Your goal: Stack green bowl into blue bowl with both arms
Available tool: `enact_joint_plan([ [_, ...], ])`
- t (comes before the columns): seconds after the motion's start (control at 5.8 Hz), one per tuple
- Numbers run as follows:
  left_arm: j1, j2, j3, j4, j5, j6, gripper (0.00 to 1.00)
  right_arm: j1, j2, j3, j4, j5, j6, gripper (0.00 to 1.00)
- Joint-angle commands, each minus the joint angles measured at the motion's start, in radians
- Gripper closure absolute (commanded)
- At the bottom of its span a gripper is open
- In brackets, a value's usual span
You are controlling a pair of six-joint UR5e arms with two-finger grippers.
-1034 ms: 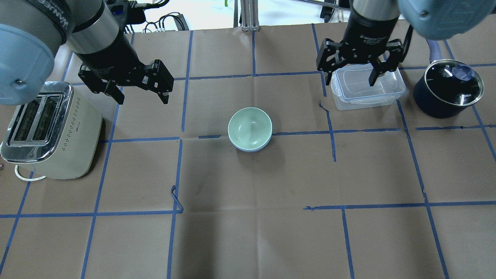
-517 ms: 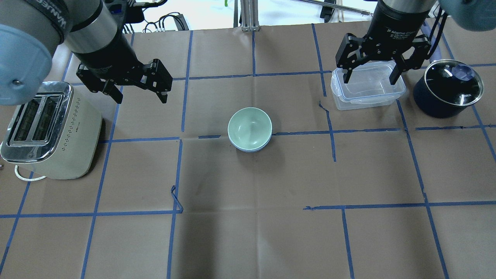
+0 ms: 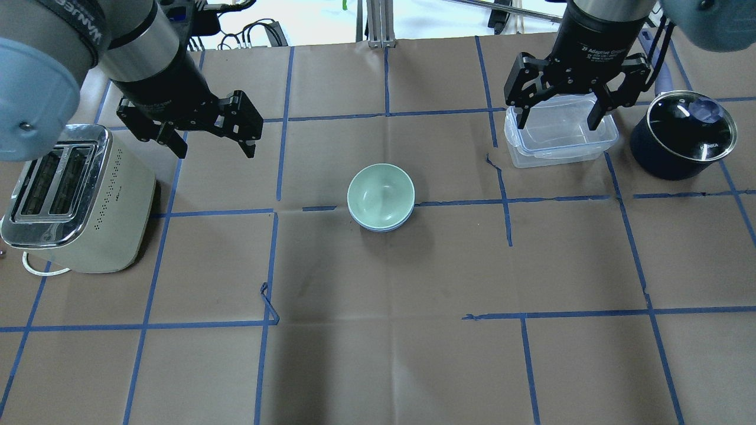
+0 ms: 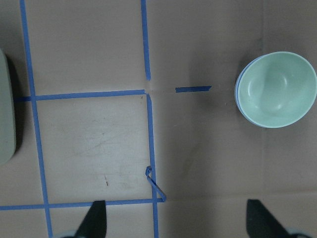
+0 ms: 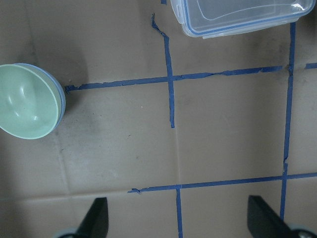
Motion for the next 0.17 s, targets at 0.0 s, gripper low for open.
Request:
enact_joint_plan([
  [0.0, 0.000, 0.001, -0.001, 0.000, 0.000, 0.000, 0.02, -0.001, 0.000, 0.001, -0.004, 0.000, 0.000, 0.00],
])
